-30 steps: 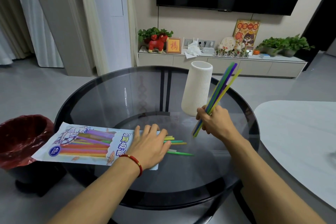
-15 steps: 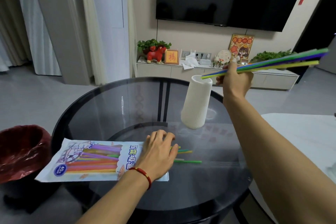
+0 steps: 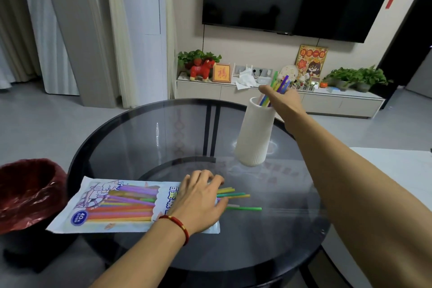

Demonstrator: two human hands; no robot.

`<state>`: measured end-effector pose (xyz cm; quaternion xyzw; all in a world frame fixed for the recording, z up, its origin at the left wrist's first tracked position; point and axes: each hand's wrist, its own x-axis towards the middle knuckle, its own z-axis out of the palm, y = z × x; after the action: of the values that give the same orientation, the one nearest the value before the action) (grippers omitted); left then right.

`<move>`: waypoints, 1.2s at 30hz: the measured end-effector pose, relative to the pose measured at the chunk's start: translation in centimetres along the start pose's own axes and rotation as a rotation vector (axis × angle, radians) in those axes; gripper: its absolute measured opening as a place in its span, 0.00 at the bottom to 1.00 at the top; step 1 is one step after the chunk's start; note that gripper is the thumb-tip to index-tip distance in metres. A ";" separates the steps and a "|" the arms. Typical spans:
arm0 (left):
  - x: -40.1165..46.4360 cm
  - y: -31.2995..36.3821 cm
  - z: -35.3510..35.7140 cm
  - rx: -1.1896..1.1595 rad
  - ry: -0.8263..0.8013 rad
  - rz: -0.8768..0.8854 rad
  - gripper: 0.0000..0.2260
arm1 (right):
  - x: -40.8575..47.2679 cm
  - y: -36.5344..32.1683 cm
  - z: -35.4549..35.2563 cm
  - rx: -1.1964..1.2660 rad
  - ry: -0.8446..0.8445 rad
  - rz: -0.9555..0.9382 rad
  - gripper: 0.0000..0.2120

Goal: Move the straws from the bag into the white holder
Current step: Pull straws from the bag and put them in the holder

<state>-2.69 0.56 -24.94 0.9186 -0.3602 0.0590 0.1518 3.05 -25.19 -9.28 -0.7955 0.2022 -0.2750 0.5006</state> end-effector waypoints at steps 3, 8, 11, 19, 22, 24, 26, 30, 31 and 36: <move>-0.3 -0.3 -0.6 0.026 -0.082 0.028 0.32 | -0.4 0.0 -1.0 0.108 -0.097 -0.037 0.22; -1.5 -1.5 -0.9 0.117 -0.353 -0.019 0.58 | -5.3 0.9 -3.0 0.206 0.292 -0.242 0.20; -1.6 -2.2 -1.1 0.105 -0.373 -0.046 0.61 | -10.3 4.2 -2.4 0.045 0.263 -0.309 0.11; -1.5 -2.2 -1.6 0.078 -0.201 -0.027 0.57 | -16.3 11.0 1.7 -0.425 -0.633 -0.360 0.20; -1.5 -2.3 -1.8 0.079 -0.188 -0.011 0.56 | -16.5 11.3 2.9 -0.459 -0.635 -0.380 0.21; -1.6 -2.3 -1.9 0.080 -0.189 -0.011 0.55 | -16.5 11.2 3.6 -0.473 -0.634 -0.390 0.19; -1.6 -2.5 -1.9 0.078 -0.184 -0.018 0.54 | -16.3 11.5 4.1 -0.458 -0.619 -0.409 0.12; -1.6 -2.9 -1.7 0.081 -0.204 -0.009 0.53 | -15.7 11.9 4.0 -0.385 -0.592 -0.419 0.06; -1.5 -3.1 -1.7 0.085 -0.217 -0.009 0.52 | -15.5 11.9 3.8 -0.368 -0.594 -0.410 0.06; -1.5 -3.3 -1.8 0.009 -0.258 -0.121 0.41 | -13.9 12.4 1.3 -0.198 -0.666 -0.221 0.08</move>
<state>-1.55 4.35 -24.30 0.9392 -0.3206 -0.0673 0.1032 -7.42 -21.20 -24.29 -0.9031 -0.0334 -0.0322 0.4269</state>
